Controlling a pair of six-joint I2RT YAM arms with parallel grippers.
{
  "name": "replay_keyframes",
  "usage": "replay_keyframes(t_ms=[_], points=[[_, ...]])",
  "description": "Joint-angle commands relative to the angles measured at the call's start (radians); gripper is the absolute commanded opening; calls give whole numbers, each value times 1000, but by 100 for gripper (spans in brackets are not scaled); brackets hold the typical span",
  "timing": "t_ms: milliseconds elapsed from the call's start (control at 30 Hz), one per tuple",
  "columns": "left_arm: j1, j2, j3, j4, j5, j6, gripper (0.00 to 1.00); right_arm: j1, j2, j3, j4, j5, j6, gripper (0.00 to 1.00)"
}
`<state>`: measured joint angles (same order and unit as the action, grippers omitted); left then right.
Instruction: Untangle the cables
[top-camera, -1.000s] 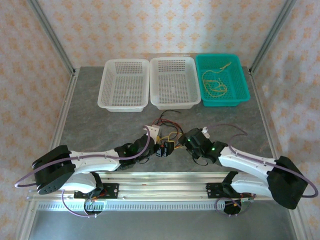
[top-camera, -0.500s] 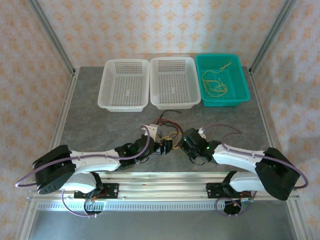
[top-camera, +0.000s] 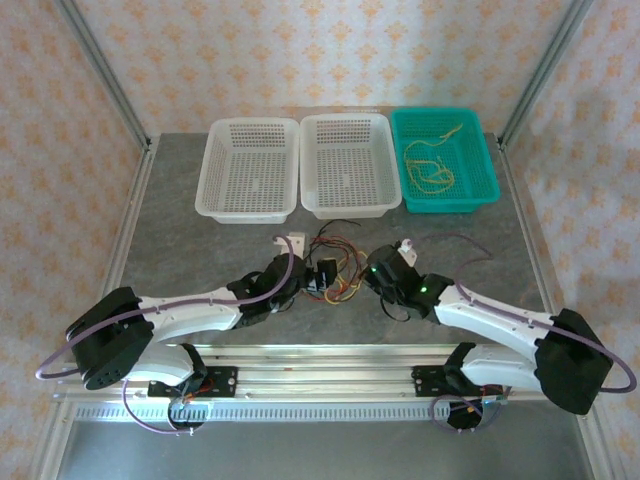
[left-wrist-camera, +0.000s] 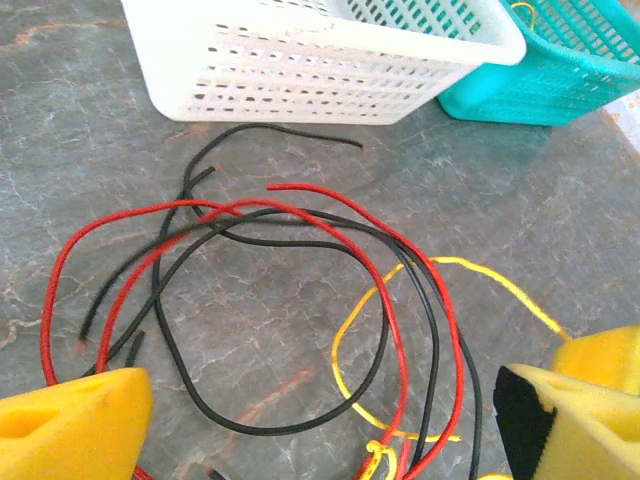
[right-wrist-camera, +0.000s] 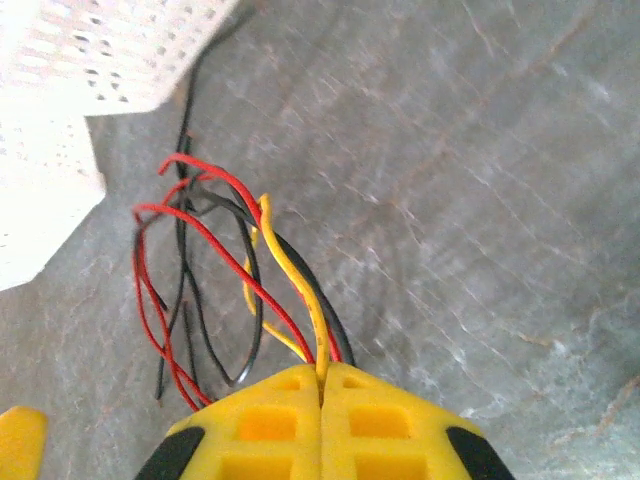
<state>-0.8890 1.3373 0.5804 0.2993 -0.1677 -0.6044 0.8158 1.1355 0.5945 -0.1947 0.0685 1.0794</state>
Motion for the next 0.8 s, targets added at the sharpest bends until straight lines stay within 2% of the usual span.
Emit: replay_keyframes(t_ms=[0, 567, 767], points=[[16, -22, 26, -48, -41, 8, 90, 4, -24, 48, -56, 98, -113, 1], [107, -191, -66, -5, -36, 12, 90, 2, -231, 112, 35, 182, -360, 0], [118, -287, -105, 54, -64, 82, 93, 2, -300, 106, 119, 194, -447, 0]])
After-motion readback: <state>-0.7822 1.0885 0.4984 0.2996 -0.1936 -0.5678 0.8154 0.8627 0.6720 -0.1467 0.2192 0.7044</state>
